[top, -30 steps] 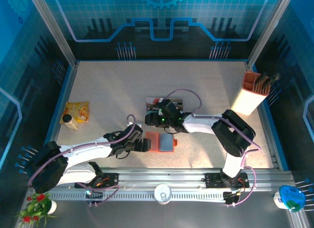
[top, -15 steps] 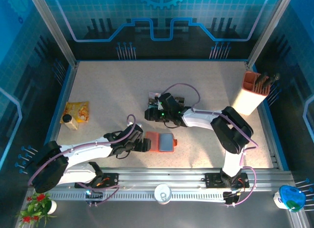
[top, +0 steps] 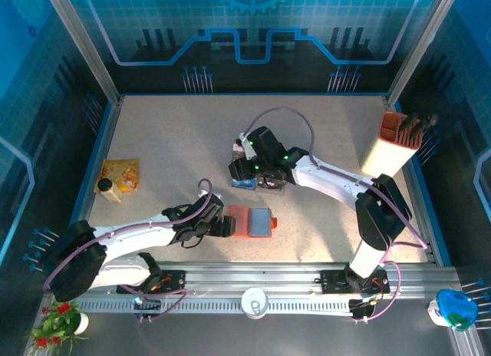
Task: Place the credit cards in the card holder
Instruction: Pick up the credit card from the storage box.
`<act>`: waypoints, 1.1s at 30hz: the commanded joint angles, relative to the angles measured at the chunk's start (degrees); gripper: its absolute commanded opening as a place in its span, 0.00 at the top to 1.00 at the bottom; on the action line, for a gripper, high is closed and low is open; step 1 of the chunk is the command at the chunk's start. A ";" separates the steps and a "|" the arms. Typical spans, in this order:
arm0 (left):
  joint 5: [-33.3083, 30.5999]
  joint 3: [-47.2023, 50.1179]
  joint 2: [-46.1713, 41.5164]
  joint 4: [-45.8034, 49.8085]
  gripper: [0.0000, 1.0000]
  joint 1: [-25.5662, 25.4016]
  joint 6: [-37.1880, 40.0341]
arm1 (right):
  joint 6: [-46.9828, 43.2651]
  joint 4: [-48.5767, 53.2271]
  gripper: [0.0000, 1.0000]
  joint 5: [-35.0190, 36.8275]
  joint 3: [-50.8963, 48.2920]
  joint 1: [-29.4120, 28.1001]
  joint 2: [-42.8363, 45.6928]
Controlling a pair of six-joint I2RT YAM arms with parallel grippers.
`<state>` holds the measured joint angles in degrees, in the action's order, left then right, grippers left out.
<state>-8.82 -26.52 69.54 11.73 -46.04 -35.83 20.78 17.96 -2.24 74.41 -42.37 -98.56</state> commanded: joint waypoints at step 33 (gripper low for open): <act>-1.73 -0.90 -1.69 2.40 0.15 -0.19 0.90 | -18.20 17.73 0.68 16.44 15.25 -4.45 -18.69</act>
<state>-9.26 -26.52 68.93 12.80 -46.04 -35.83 3.57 34.04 14.57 88.51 -46.13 -116.64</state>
